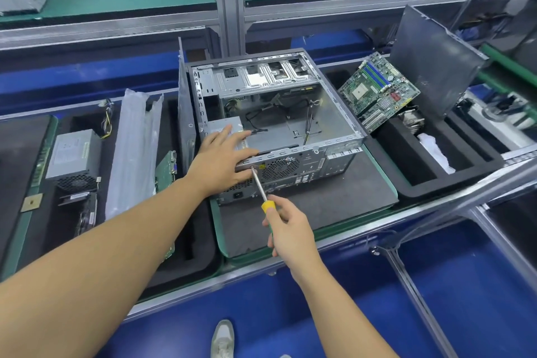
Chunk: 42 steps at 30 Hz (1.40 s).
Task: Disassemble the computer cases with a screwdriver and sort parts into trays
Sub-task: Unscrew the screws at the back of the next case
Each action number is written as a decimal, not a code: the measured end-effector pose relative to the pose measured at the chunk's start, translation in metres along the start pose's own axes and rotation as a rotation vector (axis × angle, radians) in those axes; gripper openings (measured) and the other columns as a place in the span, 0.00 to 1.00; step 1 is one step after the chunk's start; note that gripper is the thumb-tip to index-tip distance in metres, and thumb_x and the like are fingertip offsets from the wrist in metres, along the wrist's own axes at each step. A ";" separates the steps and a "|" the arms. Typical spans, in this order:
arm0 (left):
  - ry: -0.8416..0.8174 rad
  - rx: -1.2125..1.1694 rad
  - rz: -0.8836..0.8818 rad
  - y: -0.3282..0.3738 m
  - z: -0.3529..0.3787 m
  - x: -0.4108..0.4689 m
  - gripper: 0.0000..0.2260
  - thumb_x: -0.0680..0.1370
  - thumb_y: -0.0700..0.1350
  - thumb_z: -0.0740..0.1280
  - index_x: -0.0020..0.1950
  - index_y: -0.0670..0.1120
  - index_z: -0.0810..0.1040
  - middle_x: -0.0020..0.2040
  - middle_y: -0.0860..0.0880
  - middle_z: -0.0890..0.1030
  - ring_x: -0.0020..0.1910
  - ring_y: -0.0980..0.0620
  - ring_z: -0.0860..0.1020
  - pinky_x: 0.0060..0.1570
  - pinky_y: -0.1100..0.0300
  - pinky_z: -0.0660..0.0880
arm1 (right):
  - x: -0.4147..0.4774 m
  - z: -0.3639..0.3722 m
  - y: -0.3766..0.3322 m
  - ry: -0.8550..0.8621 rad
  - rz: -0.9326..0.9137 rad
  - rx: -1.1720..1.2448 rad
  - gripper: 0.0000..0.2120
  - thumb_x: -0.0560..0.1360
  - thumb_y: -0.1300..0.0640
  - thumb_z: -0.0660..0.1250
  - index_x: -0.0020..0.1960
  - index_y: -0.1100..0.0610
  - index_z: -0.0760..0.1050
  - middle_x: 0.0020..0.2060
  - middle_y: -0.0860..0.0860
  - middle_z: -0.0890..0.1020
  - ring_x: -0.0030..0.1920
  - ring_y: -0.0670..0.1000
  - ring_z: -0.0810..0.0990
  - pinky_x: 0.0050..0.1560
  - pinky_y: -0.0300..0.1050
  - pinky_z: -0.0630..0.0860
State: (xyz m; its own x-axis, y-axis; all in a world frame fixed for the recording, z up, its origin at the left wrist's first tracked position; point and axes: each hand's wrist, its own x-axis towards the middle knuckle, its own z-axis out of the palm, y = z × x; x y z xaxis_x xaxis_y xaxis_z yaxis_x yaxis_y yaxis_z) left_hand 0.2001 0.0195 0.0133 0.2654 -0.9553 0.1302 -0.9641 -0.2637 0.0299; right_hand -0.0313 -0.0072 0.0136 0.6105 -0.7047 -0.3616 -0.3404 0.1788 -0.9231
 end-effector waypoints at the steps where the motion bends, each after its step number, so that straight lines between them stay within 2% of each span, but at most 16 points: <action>1: -0.005 0.002 -0.003 0.000 0.000 0.000 0.21 0.77 0.65 0.62 0.69 0.62 0.73 0.78 0.52 0.63 0.78 0.39 0.57 0.74 0.43 0.53 | -0.001 0.000 -0.002 0.013 0.004 -0.028 0.09 0.82 0.48 0.62 0.61 0.44 0.76 0.41 0.47 0.82 0.30 0.45 0.74 0.31 0.41 0.72; 4: -0.023 0.016 -0.004 0.000 -0.002 0.000 0.22 0.77 0.65 0.61 0.70 0.62 0.72 0.79 0.52 0.61 0.79 0.40 0.55 0.74 0.43 0.52 | -0.004 0.001 -0.010 0.073 -0.012 -0.181 0.09 0.82 0.49 0.62 0.52 0.51 0.79 0.41 0.50 0.84 0.34 0.48 0.76 0.36 0.50 0.74; 6: -0.030 0.023 -0.002 0.001 -0.003 -0.001 0.22 0.77 0.64 0.63 0.70 0.61 0.72 0.79 0.52 0.61 0.79 0.39 0.55 0.74 0.42 0.52 | -0.004 0.007 -0.018 0.106 -0.052 -0.390 0.12 0.82 0.50 0.61 0.47 0.55 0.78 0.40 0.51 0.83 0.36 0.48 0.77 0.34 0.44 0.73; 8: -0.047 0.035 0.001 0.002 -0.004 -0.001 0.23 0.78 0.63 0.63 0.71 0.60 0.70 0.79 0.51 0.59 0.79 0.39 0.53 0.75 0.42 0.52 | -0.003 0.012 -0.025 0.135 -0.079 -0.536 0.13 0.83 0.50 0.60 0.45 0.57 0.74 0.37 0.50 0.78 0.34 0.44 0.74 0.26 0.35 0.64; 10: -0.060 0.038 0.002 0.003 -0.005 -0.001 0.24 0.78 0.63 0.63 0.73 0.60 0.69 0.80 0.51 0.58 0.79 0.39 0.52 0.75 0.42 0.52 | -0.004 0.012 -0.028 0.140 -0.083 -0.566 0.12 0.83 0.50 0.60 0.46 0.57 0.74 0.38 0.50 0.77 0.34 0.43 0.72 0.27 0.35 0.61; 12: -0.064 0.034 0.004 0.004 -0.006 -0.002 0.24 0.78 0.63 0.63 0.73 0.60 0.68 0.80 0.51 0.57 0.80 0.39 0.51 0.75 0.42 0.51 | -0.006 0.011 -0.025 0.116 -0.068 -0.503 0.10 0.82 0.51 0.62 0.50 0.56 0.75 0.41 0.52 0.80 0.35 0.47 0.74 0.31 0.41 0.69; 15: -0.088 0.038 0.016 0.005 -0.009 -0.003 0.25 0.78 0.63 0.62 0.74 0.59 0.67 0.80 0.50 0.56 0.80 0.39 0.50 0.76 0.43 0.49 | -0.006 0.012 -0.022 0.045 0.112 -0.050 0.05 0.80 0.55 0.65 0.51 0.57 0.75 0.41 0.55 0.81 0.33 0.50 0.76 0.38 0.50 0.82; 17: -0.107 0.036 0.019 0.004 -0.010 -0.002 0.25 0.77 0.61 0.62 0.74 0.59 0.66 0.81 0.50 0.55 0.80 0.40 0.49 0.76 0.43 0.48 | -0.003 0.009 -0.021 -0.060 0.199 0.221 0.06 0.80 0.57 0.67 0.53 0.59 0.74 0.39 0.56 0.80 0.29 0.52 0.77 0.35 0.49 0.81; 22: -0.120 0.012 0.010 0.004 -0.012 -0.002 0.25 0.78 0.59 0.62 0.75 0.60 0.65 0.81 0.51 0.54 0.80 0.40 0.48 0.76 0.43 0.47 | 0.003 -0.006 -0.015 -0.182 0.185 0.272 0.09 0.82 0.53 0.66 0.58 0.57 0.75 0.40 0.52 0.81 0.29 0.53 0.76 0.29 0.45 0.77; 25: -0.122 0.002 0.011 0.003 -0.013 -0.002 0.25 0.78 0.60 0.62 0.74 0.61 0.65 0.81 0.50 0.54 0.80 0.40 0.48 0.75 0.43 0.47 | 0.005 -0.006 -0.016 -0.302 0.290 0.513 0.14 0.83 0.54 0.63 0.61 0.64 0.76 0.43 0.56 0.81 0.30 0.52 0.73 0.28 0.44 0.72; 28: -0.129 0.000 0.012 0.002 -0.013 -0.002 0.25 0.77 0.59 0.62 0.74 0.61 0.65 0.81 0.50 0.54 0.80 0.40 0.48 0.75 0.43 0.47 | 0.005 -0.011 -0.014 -0.464 0.403 0.753 0.18 0.79 0.58 0.63 0.61 0.70 0.77 0.48 0.62 0.82 0.33 0.51 0.76 0.32 0.44 0.76; 31: -0.125 -0.002 0.015 0.002 -0.013 -0.002 0.24 0.77 0.58 0.62 0.74 0.61 0.65 0.81 0.50 0.54 0.80 0.39 0.48 0.75 0.43 0.47 | 0.002 -0.016 -0.005 -0.486 0.380 0.827 0.17 0.79 0.57 0.63 0.55 0.70 0.82 0.54 0.65 0.82 0.34 0.48 0.77 0.36 0.40 0.78; 34: -0.118 0.000 0.018 0.002 -0.012 -0.002 0.24 0.78 0.58 0.62 0.74 0.61 0.65 0.81 0.50 0.54 0.80 0.39 0.47 0.75 0.43 0.47 | -0.001 -0.013 0.005 -0.449 0.363 0.740 0.15 0.80 0.51 0.63 0.54 0.60 0.83 0.56 0.60 0.83 0.30 0.48 0.75 0.26 0.39 0.73; 36: -0.115 0.011 0.024 0.002 -0.011 -0.001 0.24 0.79 0.59 0.62 0.74 0.60 0.64 0.81 0.49 0.54 0.80 0.39 0.47 0.75 0.43 0.46 | -0.004 -0.009 0.011 -0.456 0.358 0.643 0.15 0.81 0.46 0.63 0.57 0.55 0.80 0.48 0.56 0.84 0.25 0.48 0.71 0.21 0.38 0.67; 38: -0.112 0.019 0.023 0.003 -0.010 -0.001 0.24 0.79 0.59 0.63 0.75 0.60 0.64 0.81 0.49 0.53 0.80 0.39 0.46 0.75 0.43 0.46 | -0.003 -0.005 0.014 -0.448 0.341 0.650 0.16 0.79 0.45 0.65 0.59 0.55 0.78 0.37 0.54 0.78 0.23 0.47 0.66 0.20 0.36 0.62; 42: -0.100 0.023 0.017 0.004 -0.008 -0.001 0.23 0.80 0.59 0.63 0.74 0.59 0.64 0.81 0.49 0.53 0.80 0.38 0.46 0.75 0.44 0.46 | -0.004 -0.003 0.009 -0.248 0.263 0.457 0.13 0.82 0.48 0.62 0.57 0.57 0.77 0.32 0.52 0.73 0.22 0.48 0.63 0.21 0.36 0.56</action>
State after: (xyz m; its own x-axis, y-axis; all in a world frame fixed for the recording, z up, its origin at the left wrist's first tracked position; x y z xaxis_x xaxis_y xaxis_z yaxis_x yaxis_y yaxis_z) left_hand 0.1957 0.0207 0.0209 0.2494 -0.9679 0.0304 -0.9684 -0.2493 0.0058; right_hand -0.0390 -0.0053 0.0072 0.7152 -0.4240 -0.5556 -0.1942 0.6432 -0.7407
